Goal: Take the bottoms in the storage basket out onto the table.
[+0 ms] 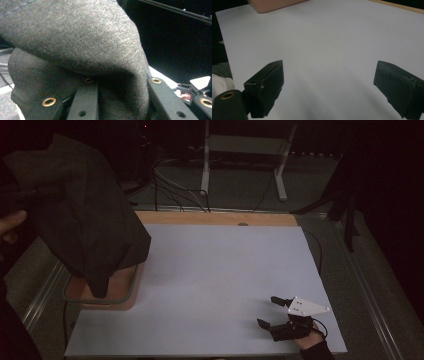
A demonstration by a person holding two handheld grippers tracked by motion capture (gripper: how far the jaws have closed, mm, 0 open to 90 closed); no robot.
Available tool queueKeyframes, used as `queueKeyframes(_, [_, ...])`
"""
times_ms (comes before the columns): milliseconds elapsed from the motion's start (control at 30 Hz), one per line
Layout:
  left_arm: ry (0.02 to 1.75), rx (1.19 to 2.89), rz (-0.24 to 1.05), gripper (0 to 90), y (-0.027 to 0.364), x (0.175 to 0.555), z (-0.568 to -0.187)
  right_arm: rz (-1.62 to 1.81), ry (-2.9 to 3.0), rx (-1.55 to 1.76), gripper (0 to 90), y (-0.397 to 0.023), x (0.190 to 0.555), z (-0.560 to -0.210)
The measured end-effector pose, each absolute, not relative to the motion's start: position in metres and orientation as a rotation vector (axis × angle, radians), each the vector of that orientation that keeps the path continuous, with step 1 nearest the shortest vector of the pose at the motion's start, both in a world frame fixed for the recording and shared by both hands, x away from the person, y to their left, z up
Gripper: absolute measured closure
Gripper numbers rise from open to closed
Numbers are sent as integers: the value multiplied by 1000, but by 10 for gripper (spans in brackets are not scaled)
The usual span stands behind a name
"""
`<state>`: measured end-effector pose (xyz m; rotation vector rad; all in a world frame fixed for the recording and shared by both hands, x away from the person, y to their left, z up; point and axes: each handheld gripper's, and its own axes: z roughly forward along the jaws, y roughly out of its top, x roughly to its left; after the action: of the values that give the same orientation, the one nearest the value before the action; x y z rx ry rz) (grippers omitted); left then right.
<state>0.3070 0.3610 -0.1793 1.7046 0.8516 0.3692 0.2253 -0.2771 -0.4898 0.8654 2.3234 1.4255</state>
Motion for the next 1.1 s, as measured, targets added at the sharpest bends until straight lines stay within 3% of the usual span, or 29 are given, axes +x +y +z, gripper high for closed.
queueKeyframes(500, [704, 1705, 336, 746, 311, 313, -146, 1426, 2326, 860, 94, -277, 225, -490])
queueKeyframes(1100, [566, 1725, 254, 746, 241, 332, -140, 1441, 2320, 851, 94, -278, 223, -489])
